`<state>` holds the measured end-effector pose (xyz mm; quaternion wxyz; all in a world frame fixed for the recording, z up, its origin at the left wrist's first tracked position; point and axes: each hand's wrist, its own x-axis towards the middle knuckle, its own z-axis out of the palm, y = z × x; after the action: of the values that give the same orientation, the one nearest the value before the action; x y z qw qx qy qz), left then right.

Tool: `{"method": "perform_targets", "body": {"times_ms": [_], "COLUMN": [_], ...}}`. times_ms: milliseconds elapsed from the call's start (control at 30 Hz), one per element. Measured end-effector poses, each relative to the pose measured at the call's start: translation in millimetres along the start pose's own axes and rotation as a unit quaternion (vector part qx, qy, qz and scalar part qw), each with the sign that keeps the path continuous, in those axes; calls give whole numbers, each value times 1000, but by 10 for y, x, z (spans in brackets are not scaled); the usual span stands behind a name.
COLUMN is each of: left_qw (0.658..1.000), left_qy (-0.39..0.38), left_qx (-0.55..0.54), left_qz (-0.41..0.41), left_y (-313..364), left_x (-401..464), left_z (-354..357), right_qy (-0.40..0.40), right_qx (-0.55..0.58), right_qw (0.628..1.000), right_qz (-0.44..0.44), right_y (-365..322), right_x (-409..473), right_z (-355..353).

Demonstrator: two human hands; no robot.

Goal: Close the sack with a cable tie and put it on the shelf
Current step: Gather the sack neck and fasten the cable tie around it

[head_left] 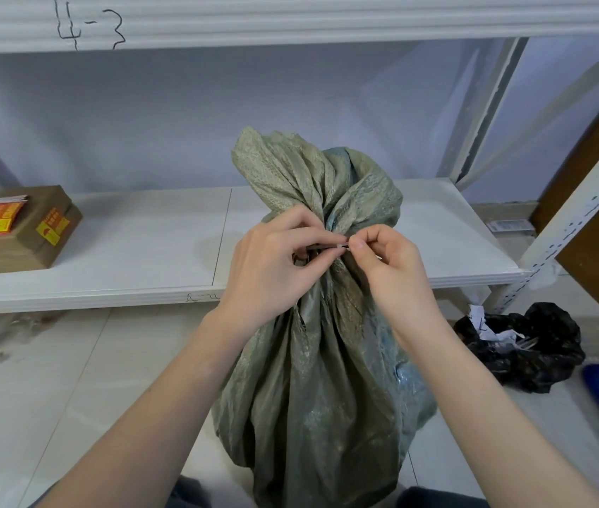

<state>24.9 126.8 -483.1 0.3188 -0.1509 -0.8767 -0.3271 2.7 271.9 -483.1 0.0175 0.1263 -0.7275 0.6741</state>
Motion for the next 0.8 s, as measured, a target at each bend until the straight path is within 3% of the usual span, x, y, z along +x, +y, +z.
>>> {"method": "perform_targets", "body": {"times_ms": [167, 333, 467, 600, 800], "left_qw": [1000, 999, 999, 999, 998], "left_qy": [4, 10, 22, 29, 31], "left_qx": [-12, -41, -42, -42, -54], "left_qz": [-6, -14, -18, -15, -26], "left_y": [-22, -80, -107, -86, -75], "left_x": [4, 10, 13, 0, -10], "left_z": [-12, 7, -12, -14, 28], "right_qy": [15, 64, 11, -17, 23], "right_qx": [5, 114, 191, 150, 118], "right_qw": [1000, 989, 978, 987, 993], "right_qz": [22, 67, 76, 55, 22], "right_y": [1, -45, -67, -39, -6], "right_x": [-2, 29, -3, -41, -34], "right_z": [-13, -67, -72, 27, 93]}}
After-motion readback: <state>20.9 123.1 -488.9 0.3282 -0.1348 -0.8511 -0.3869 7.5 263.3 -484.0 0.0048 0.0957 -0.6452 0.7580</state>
